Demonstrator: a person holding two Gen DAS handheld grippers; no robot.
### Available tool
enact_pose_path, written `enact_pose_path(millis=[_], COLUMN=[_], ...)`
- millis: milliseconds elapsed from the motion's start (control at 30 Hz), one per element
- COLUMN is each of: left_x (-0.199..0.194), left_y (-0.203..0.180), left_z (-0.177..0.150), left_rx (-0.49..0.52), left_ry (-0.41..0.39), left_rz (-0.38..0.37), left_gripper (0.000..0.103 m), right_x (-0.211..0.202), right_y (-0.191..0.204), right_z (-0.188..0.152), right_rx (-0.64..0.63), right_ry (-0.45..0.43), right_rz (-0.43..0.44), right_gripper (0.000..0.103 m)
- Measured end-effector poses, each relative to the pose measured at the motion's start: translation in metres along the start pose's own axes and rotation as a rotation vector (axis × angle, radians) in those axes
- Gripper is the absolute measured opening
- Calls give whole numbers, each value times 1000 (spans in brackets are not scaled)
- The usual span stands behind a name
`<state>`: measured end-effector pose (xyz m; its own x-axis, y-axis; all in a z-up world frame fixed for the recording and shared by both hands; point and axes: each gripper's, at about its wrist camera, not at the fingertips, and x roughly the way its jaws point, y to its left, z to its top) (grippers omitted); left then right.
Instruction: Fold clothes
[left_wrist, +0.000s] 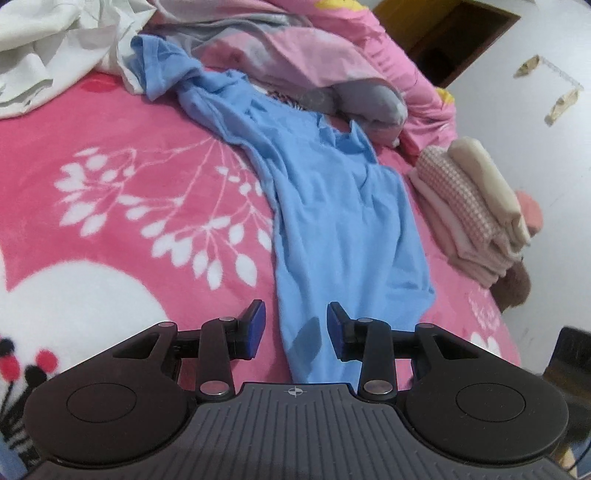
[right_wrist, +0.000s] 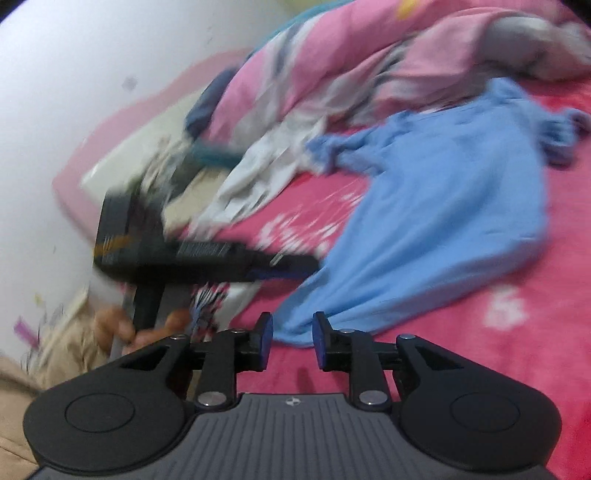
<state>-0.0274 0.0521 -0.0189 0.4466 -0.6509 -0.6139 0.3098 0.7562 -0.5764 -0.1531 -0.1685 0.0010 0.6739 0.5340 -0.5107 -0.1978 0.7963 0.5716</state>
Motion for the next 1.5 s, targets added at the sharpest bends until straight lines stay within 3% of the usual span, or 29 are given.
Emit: enact_pose_path(millis=[167, 233, 300, 367, 500, 633, 767, 933, 1067, 1200, 1500], left_x=[2, 1, 1, -3, -25, -68, -92, -65, -50, -43, -40], left_y=[-4, -6, -9, -9, -3, 16, 47, 92, 82, 88, 91], left_z=[-7, -10, -12, -14, -7, 11, 28, 31, 31, 33, 27], left_rx=[16, 24, 30, 13, -46, -91, -149, -283, -211, -217, -204], left_ry=[-16, -29, -42, -59, -134, -259, -346, -271, -269, -274, -322], left_rz=[46, 80, 112, 117, 117, 178, 306, 369, 418, 407, 399], left_gripper=[34, 25, 9, 3, 2, 2, 2, 2, 2, 3, 5], right_x=[-20, -25, -28, -30, -32, -33, -30, -30, -31, -23, 17], right_y=[-43, -61, -76, -90, -111, -122, -123, -122, -121, -124, -117], right_z=[12, 17, 17, 15, 5, -1, 0, 2, 9, 24, 61], right_rx=[183, 257, 303, 359, 443, 495, 500, 502, 502, 504, 409], right_ry=[-129, -187, -241, -279, -318, -329, -339, -331, -325, -295, -193], right_rz=[-102, -153, -194, -197, -185, -170, -160, -181, -204, -225, -256], right_gripper=[26, 26, 26, 26, 26, 27, 27, 27, 28, 40, 44])
